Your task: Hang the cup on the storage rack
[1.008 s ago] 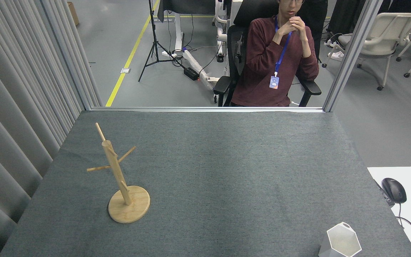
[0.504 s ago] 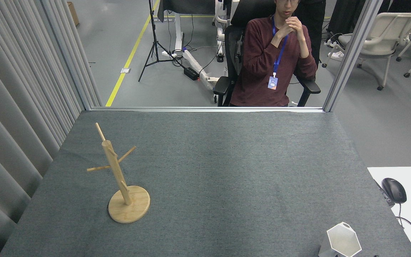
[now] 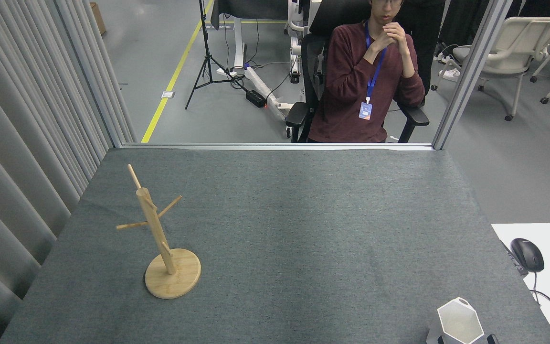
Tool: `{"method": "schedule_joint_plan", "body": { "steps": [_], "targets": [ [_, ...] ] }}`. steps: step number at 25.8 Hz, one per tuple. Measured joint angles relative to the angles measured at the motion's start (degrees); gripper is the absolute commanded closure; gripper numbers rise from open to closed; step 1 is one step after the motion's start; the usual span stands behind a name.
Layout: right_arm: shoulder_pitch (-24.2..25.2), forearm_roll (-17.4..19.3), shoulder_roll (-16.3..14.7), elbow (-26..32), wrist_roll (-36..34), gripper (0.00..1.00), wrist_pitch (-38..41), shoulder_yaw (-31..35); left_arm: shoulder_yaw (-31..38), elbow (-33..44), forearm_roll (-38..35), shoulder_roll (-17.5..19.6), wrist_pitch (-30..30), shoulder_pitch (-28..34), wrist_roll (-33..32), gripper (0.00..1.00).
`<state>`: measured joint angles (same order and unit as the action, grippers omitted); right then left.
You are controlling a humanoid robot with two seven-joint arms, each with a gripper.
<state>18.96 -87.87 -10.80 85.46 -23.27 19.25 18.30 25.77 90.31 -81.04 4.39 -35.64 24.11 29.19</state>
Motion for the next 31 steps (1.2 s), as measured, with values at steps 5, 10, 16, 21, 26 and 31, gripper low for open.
{"method": "schedule_joint_plan", "body": {
  "steps": [5, 10, 16, 21, 26, 31],
  "targets": [
    [-1.2, -0.8, 0.3, -1.1, 0.0, 0.01, -0.2, -0.9, 0.2, 0.1, 0.0, 0.1, 0.0, 0.1, 0.1, 0.00],
    [-2.5, -1.0, 0.5, -2.5, 0.1, 0.01, -0.3, -1.1, 0.3, 0.2, 0.0, 0.2, 0.0, 0.2, 0.2, 0.00],
    [-3.4, -0.9, 0.3, -3.3, 0.1, 0.01, -0.3, -1.1, 0.3, 0.3, 0.1, 0.2, -0.1, 0.2, 0.2, 0.00],
    [-4.5, -0.7, 0.2, -4.3, -0.1, 0.01, -0.3, -1.0, 0.3, 0.4, 0.2, 0.2, -0.1, 0.2, 0.2, 0.00],
    [-5.7, -0.9, 0.5, -6.5, -0.2, 0.01, -0.4, -1.0, 0.3, 0.4, 0.1, 0.2, -0.2, 0.2, 0.2, 0.00],
    [-7.1, -1.0, 0.5, -9.1, -0.3, 0.12, -1.2, -1.1, 0.3, 0.7, 0.1, 0.2, -0.2, 0.2, 0.2, 0.00]
  ]
}}
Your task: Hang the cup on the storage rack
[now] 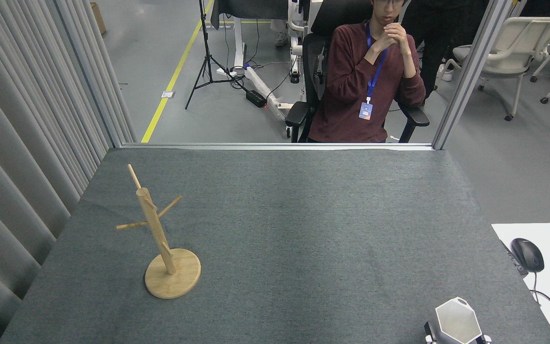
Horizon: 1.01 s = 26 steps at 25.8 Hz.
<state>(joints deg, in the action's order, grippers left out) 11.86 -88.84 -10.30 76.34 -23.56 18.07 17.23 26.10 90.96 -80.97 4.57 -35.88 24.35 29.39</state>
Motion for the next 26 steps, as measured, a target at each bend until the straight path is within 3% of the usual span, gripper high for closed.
{"method": "schedule_joint_plan", "body": {
  "steps": [2, 3, 9, 12, 20, 26],
  "targets": [
    [-0.2, 0.0, -0.1, -0.5, -0.2, 0.38, -0.4, 0.0, 0.0, 0.1, 0.0, 0.0, 0.0, 0.0, 0.0, 0.00],
    [-0.3, 0.0, -0.1, -0.6, -0.3, 0.42, -0.5, 0.0, 0.0, 0.2, -0.1, 0.0, 0.0, 0.0, 0.0, 0.00],
    [-0.1, 0.0, -0.3, -0.1, -1.1, 0.42, -0.7, 0.0, -0.8, 1.4, -0.3, -0.3, 0.5, -0.1, 0.0, 0.00],
    [-0.2, 0.1, -0.2, 2.1, -1.4, 0.42, -0.4, 0.0, -4.3, 1.7, -2.2, -0.7, 0.7, -1.5, 0.0, 0.00],
    [0.9, 0.1, 0.6, 13.5, -1.5, 0.42, 0.1, -3.0, -18.6, 0.0, -22.0, -6.2, 1.1, -11.2, -0.1, 0.00],
    [1.8, -1.7, 5.0, 19.8, -1.4, 0.42, -0.2, -9.6, -25.6, -0.3, -27.1, -7.6, 1.1, -14.0, -0.2, 0.01]
  ]
}}
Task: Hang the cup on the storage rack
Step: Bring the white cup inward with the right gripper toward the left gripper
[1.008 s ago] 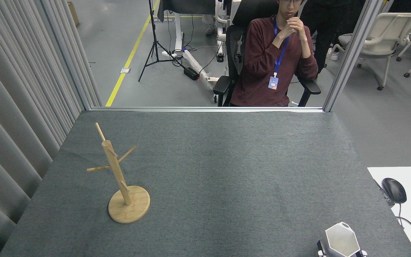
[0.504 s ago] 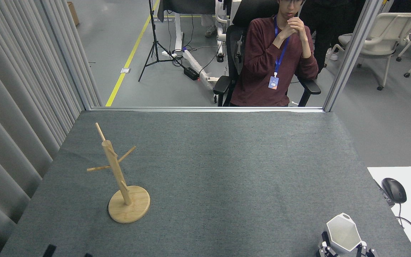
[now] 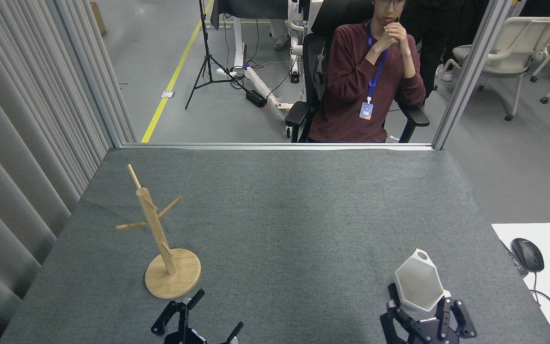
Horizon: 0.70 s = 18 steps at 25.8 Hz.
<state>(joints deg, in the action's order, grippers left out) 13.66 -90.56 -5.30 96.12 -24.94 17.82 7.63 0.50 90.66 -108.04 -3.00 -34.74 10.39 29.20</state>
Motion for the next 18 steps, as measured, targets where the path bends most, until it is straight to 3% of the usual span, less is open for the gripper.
{"method": "schedule_joint_plan", "body": {
  "steps": [8, 18],
  "targets": [
    [-1.5, -11.9, 6.9, -0.4, 0.6, 0.42, -3.2, -11.2, -6.7, 0.4, -4.3, -0.4, 0.0, -1.1, -0.4, 0.00],
    [-2.2, -15.3, 7.6, -1.1, 0.8, 0.41, -6.9, -22.7, -12.6, 0.0, -7.8, -0.5, 2.8, -1.3, -0.8, 0.00]
  ]
}}
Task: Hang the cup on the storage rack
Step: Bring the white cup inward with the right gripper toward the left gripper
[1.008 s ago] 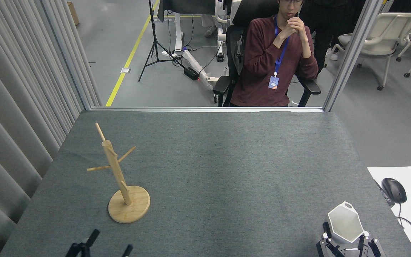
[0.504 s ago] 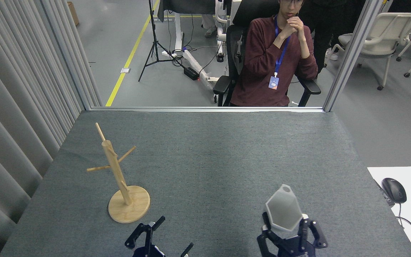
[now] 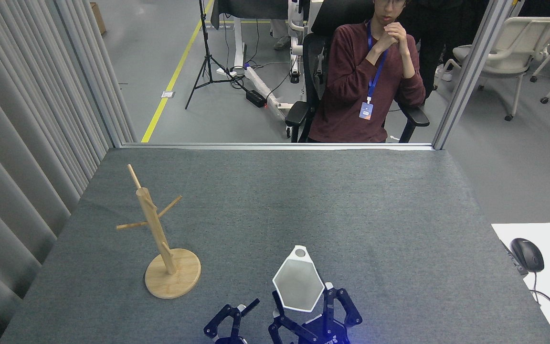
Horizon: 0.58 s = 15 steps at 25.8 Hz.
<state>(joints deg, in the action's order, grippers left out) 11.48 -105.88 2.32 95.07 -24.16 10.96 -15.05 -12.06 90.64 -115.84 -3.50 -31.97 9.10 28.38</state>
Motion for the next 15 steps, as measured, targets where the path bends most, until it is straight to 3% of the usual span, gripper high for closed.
{"method": "schedule_joint_plan", "body": {
  "steps": [15],
  "targets": [
    [3.6, -0.3, -2.1, 0.2, -0.7, 0.41, -0.1, -4.9, -0.1, -0.3, -0.1, -0.1, 0.2, -0.1, 0.0, 0.00]
  ]
}}
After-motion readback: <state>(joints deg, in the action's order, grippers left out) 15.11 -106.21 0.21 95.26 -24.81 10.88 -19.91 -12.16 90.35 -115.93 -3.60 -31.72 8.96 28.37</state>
